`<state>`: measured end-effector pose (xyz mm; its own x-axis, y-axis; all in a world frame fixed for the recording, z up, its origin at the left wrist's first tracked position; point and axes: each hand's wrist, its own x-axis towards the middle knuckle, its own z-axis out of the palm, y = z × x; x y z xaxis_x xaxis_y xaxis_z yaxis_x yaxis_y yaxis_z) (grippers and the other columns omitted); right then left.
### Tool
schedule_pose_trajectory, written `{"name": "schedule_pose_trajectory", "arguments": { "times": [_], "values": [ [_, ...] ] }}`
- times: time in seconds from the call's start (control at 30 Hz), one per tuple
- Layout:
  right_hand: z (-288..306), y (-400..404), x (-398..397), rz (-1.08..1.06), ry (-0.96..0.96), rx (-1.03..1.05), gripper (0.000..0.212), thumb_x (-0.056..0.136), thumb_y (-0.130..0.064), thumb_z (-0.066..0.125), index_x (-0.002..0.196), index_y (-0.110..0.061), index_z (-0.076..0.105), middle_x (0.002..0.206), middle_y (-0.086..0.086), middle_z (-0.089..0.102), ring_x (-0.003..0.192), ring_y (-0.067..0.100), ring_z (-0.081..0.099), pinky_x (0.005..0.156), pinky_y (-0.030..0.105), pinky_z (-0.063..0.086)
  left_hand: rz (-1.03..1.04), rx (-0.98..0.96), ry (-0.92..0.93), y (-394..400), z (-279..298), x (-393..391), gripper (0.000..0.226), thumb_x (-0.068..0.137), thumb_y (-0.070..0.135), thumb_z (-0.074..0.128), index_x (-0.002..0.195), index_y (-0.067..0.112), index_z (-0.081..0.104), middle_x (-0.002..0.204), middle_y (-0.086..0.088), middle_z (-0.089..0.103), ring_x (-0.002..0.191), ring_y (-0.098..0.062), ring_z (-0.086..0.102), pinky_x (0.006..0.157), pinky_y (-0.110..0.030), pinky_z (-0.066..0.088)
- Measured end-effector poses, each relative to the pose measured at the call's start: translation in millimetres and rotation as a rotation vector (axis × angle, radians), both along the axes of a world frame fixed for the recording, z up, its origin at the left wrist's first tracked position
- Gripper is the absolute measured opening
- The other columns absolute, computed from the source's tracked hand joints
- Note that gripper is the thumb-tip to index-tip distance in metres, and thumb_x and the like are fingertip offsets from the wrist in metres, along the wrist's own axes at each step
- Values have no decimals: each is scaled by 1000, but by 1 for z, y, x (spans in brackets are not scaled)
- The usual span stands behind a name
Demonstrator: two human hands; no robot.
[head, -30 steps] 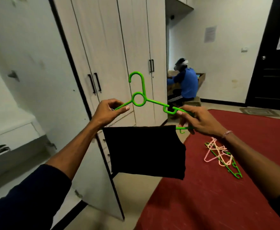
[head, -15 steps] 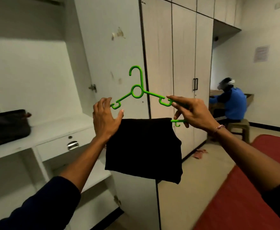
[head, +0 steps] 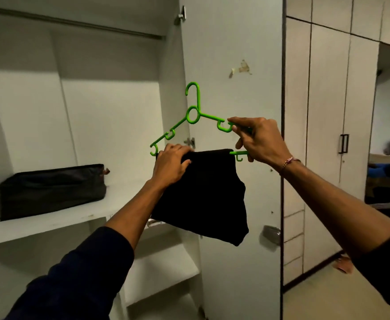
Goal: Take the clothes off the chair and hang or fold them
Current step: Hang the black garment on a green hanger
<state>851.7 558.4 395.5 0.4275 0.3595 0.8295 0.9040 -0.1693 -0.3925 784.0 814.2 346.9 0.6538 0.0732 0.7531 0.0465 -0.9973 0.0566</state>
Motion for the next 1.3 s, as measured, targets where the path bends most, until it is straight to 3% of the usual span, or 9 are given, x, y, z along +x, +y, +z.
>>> {"name": "schedule_pose_trajectory", "arguments": {
  "times": [0.13, 0.3, 0.43, 0.63, 0.97, 1.3],
  "values": [
    [33, 53, 23, -40, -60, -10, 35, 100, -14, 61, 134, -11, 63, 90, -1, 67, 44, -4, 59, 44, 16, 52, 31, -59, -13, 40, 23, 27, 34, 95, 24, 62, 129, 24, 58, 129, -1, 62, 123, -27, 46, 100, -43, 40],
    [67, 110, 66, -87, -121, 24, 36, 100, -15, 61, 136, -13, 62, 101, 7, 72, 64, 19, 69, 69, 39, 64, 92, -151, -79, 90, 52, 64, 61, 94, 29, 64, 149, 16, 39, 149, -9, 46, 138, -30, 37, 110, -48, 37],
    [85, 159, 105, -108, -136, 22, 32, 99, -18, 61, 131, -13, 66, 104, 10, 73, 76, 26, 69, 74, 46, 63, 152, -123, -61, 125, 73, 88, 61, 95, 26, 62, 149, 14, 38, 148, -12, 47, 139, -31, 37, 110, -49, 38],
    [97, 223, 149, -167, -146, 27, 29, 99, -18, 61, 127, -12, 68, 106, 9, 73, 87, 26, 68, 86, 43, 60, 184, 16, -22, 172, 95, 124, 50, 97, 21, 57, 144, 22, 43, 148, -5, 47, 135, -29, 40, 105, -50, 40],
    [131, 328, 219, -296, -222, 55, 29, 100, -24, 61, 126, -14, 69, 109, 10, 72, 91, 27, 66, 81, 35, 55, 262, 117, -33, 268, 144, 197, 60, 95, 34, 60, 147, 16, 36, 150, -8, 43, 136, -29, 38, 106, -48, 38],
    [196, 433, 288, -357, -272, 133, 28, 98, -23, 63, 125, -17, 69, 109, 11, 72, 88, 30, 69, 83, 45, 60, 246, 162, -104, 366, 221, 268, 64, 93, 38, 63, 145, 13, 36, 146, -11, 45, 134, -31, 40, 105, -49, 40]
  ]
}}
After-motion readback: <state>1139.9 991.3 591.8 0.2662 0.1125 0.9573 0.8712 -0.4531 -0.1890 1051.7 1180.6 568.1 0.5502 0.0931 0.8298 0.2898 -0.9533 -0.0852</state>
